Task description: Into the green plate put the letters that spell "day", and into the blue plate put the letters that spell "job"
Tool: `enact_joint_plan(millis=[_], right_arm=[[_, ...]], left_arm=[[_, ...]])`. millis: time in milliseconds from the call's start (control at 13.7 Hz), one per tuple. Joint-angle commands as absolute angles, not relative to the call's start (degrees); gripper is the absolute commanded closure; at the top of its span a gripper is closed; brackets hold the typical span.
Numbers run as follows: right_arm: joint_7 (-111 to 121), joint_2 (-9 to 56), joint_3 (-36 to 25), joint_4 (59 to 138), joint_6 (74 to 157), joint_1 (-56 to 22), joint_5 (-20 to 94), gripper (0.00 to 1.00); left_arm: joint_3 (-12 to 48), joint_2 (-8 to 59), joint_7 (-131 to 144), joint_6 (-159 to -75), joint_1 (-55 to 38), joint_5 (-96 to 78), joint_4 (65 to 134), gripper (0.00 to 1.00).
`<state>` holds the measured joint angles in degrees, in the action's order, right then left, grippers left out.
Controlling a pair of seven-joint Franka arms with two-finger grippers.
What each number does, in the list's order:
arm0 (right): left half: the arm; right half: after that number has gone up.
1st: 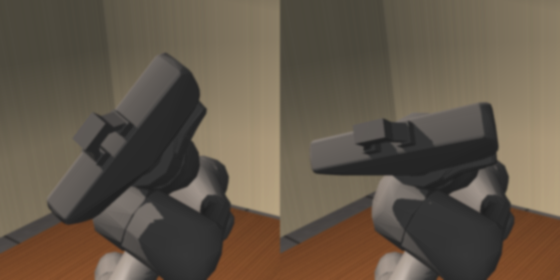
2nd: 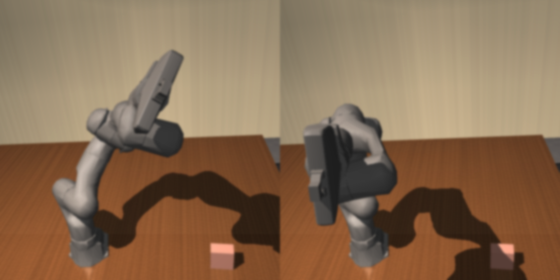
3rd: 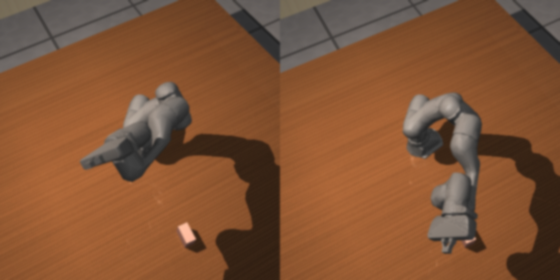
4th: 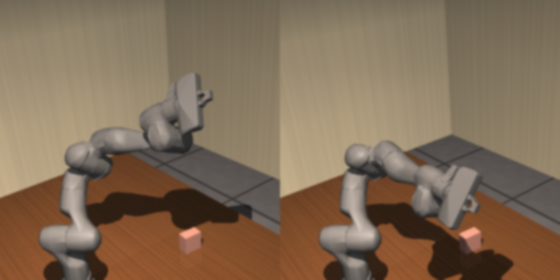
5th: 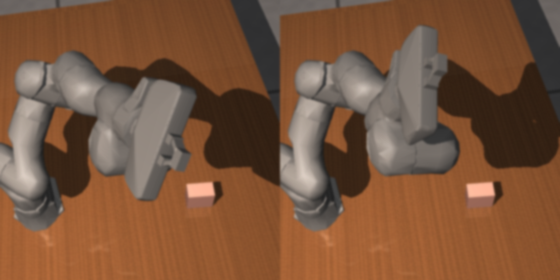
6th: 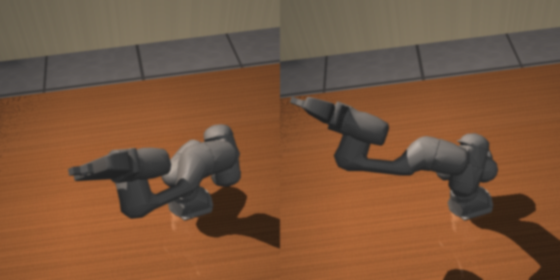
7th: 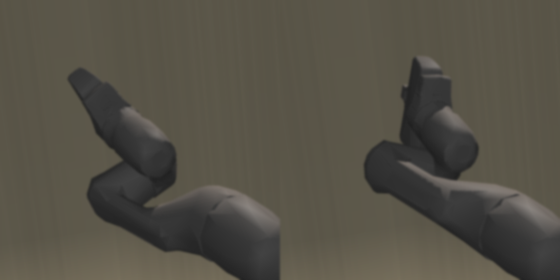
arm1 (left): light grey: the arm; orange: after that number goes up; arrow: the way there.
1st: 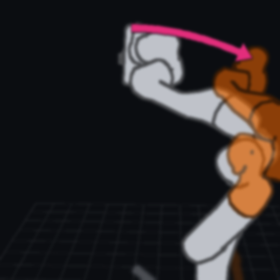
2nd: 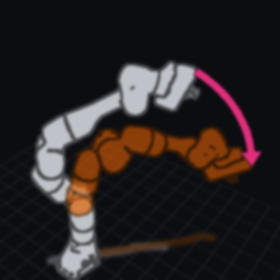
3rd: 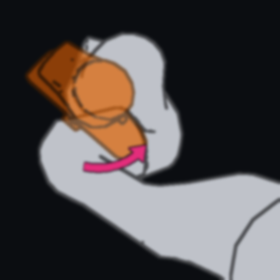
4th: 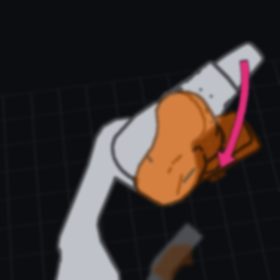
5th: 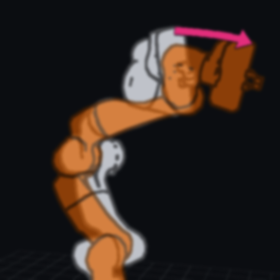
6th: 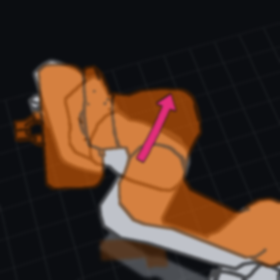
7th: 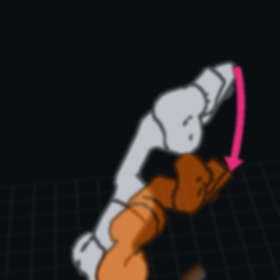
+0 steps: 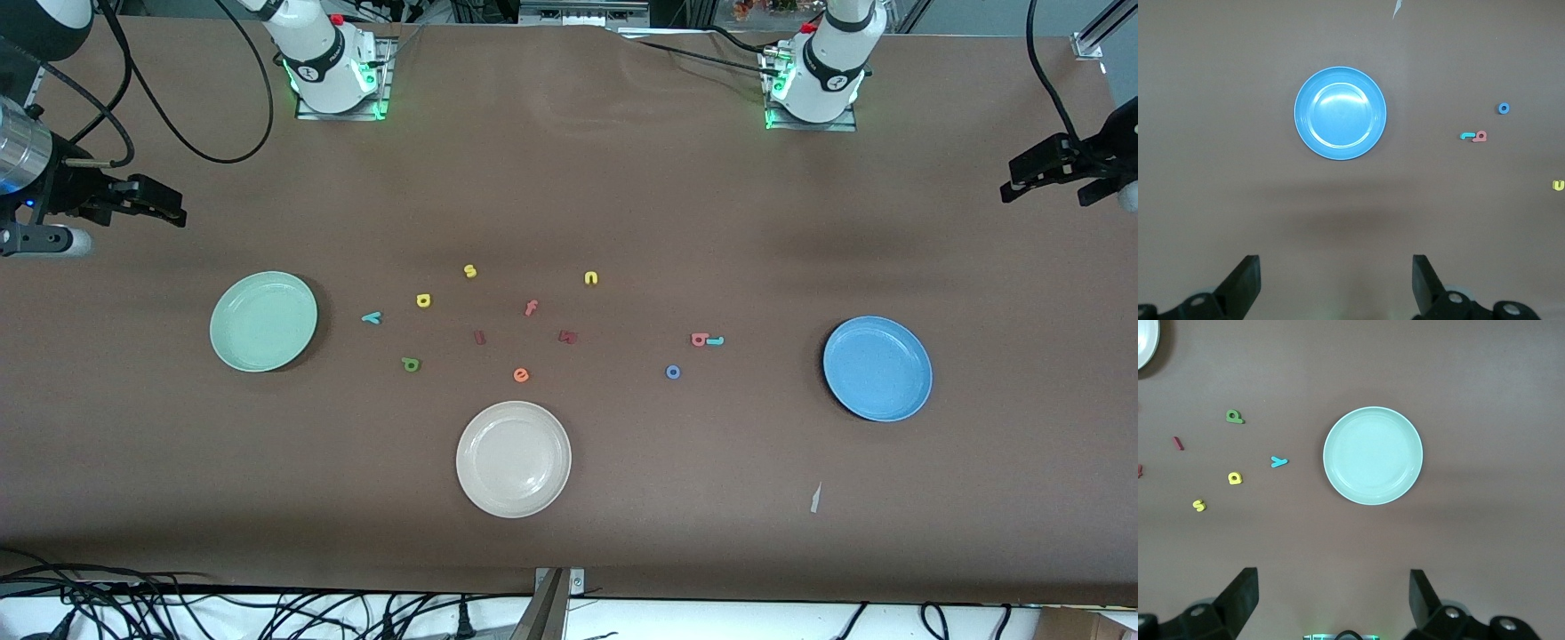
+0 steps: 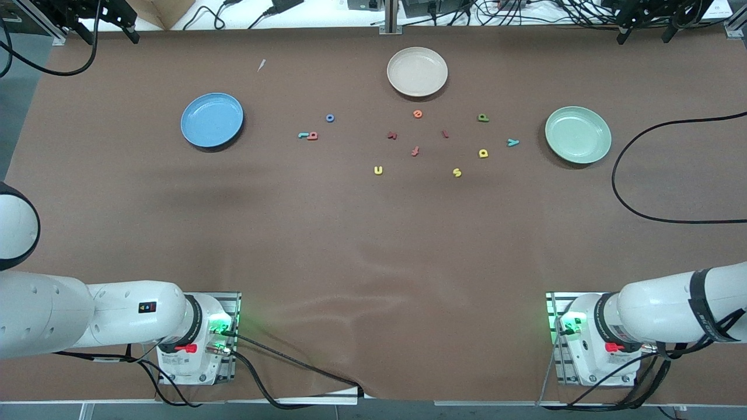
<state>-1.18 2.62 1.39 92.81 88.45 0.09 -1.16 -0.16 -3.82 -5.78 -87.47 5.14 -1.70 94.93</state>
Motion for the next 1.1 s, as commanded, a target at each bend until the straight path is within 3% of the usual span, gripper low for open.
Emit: enact_joint_plan(millis=[0,1024], right_arm=[[-1.1,2.6,1.6,92.5,87.9,0.4,-1.1,0.00],[-1.1,2.6,1.6,92.5,87.9,0.4,-1.1,0.00]], left_arm=[[-0.3,-1.7,-6.3,-86.7,5.5,-3.2,93.5,0.00],[-0.1,-2.0,-6.3,-86.7,6.9,0.1,97.9,0.00]])
